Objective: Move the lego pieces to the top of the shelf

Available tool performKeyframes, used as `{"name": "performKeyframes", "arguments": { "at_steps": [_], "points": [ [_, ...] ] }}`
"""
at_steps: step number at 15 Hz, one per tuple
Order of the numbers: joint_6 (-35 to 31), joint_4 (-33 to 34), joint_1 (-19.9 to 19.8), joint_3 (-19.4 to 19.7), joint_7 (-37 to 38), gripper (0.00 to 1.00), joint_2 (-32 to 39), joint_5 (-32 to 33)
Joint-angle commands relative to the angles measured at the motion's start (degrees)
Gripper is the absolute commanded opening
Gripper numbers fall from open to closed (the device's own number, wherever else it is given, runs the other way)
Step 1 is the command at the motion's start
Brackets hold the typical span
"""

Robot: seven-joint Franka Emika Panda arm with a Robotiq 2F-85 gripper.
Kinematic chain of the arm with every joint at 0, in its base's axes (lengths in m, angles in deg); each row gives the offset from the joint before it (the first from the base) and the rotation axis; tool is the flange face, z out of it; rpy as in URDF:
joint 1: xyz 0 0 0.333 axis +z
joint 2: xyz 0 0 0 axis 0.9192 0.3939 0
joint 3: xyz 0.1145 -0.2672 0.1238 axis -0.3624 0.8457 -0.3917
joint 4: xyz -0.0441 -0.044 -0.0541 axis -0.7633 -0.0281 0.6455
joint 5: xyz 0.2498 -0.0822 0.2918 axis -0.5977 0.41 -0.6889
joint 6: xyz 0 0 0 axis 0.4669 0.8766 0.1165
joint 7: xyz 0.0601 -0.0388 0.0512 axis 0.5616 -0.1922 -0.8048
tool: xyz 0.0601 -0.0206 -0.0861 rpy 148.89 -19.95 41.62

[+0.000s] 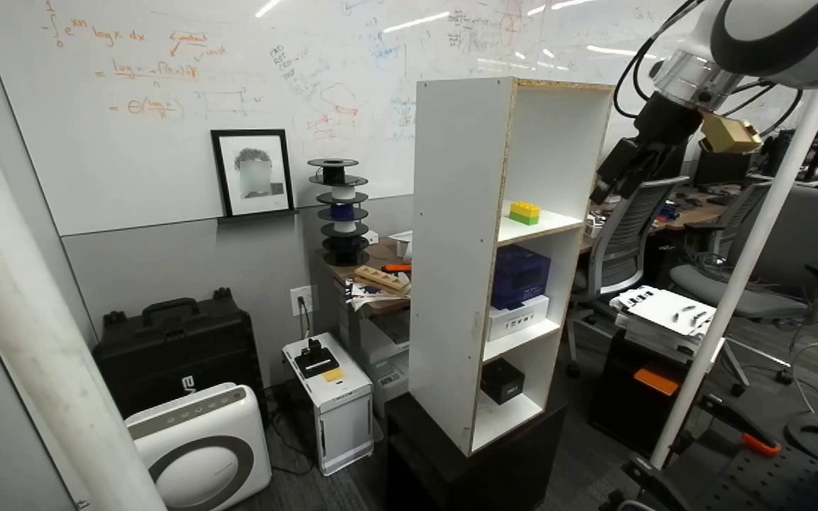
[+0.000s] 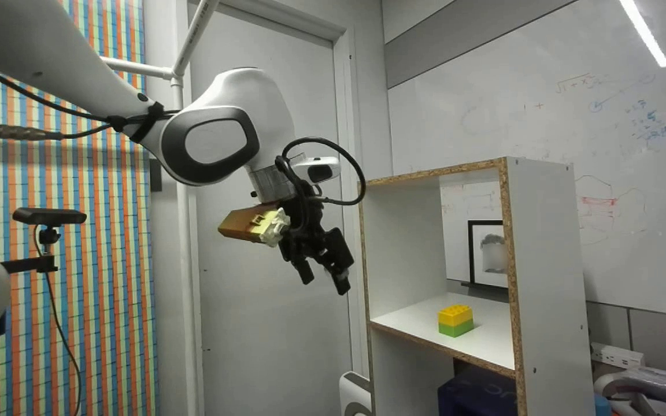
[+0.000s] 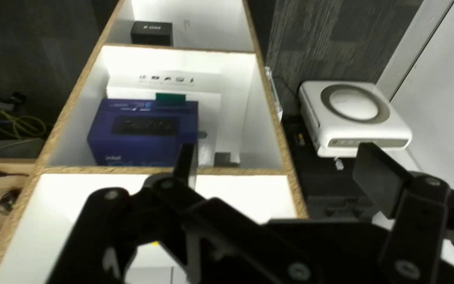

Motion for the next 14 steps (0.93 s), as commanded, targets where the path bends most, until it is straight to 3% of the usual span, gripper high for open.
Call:
{"name": "performKeyframes", "arguments": {
  "at_steps": [1,8,11,14],
  "points": [
    [-12.4,2.2,-1.7,4.1,-1.3,1.00,6.9,-0.1],
    [-29.3,11.4,2.2,8.4,-0.5,1.00,26.3,-4.2],
    [-31.9,17.6,5.1,9.1,-0.8,1.00,34.0,-10.3],
    [-33.4,23.4,5.9,7.3,-1.2,1.00,40.5,-16.8]
  ]
}}
